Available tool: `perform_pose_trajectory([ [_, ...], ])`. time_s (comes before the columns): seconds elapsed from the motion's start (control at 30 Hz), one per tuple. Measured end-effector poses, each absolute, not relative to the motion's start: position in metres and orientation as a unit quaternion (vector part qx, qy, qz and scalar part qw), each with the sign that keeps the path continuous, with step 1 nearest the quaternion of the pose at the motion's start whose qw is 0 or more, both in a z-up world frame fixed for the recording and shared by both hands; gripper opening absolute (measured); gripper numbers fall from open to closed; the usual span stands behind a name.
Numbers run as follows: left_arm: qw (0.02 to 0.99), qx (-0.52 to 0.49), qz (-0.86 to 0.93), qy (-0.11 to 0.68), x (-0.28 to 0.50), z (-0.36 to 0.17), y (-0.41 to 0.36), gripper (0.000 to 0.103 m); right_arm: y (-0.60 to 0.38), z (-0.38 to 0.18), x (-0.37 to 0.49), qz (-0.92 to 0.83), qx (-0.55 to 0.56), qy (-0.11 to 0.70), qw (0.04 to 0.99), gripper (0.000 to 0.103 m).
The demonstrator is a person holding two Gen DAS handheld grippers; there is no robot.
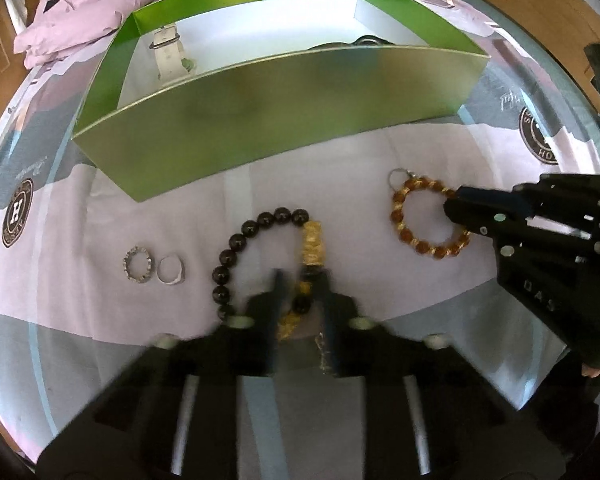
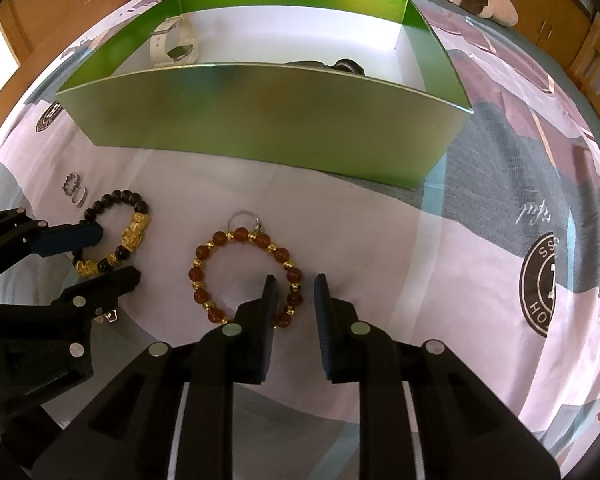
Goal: Organize jewelry
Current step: 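Lift both bead bracelets and carry them toward the green box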
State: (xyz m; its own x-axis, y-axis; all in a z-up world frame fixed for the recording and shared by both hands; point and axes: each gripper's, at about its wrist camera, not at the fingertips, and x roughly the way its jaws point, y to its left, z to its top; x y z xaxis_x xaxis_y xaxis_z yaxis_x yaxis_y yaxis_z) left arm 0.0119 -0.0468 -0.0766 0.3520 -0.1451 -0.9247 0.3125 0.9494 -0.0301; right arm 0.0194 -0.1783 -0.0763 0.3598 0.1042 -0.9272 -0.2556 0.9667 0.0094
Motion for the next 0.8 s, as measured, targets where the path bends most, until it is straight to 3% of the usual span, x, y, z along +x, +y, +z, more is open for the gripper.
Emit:
perform_pose_trajectory([
  [0.1,0.823,0.071,-0.134,0.548,0.013,-0.072,-0.042,0.009,-0.175,-0.074,0.017,0.119,-0.073,0.551,0.823,0.009],
  [0.8,0.878,0.031,-0.105,0.465,0.014,0.008,-0.004,0.009,-0.188,-0.01,0.019,0.135,-0.022,0.483,0.865,0.008],
])
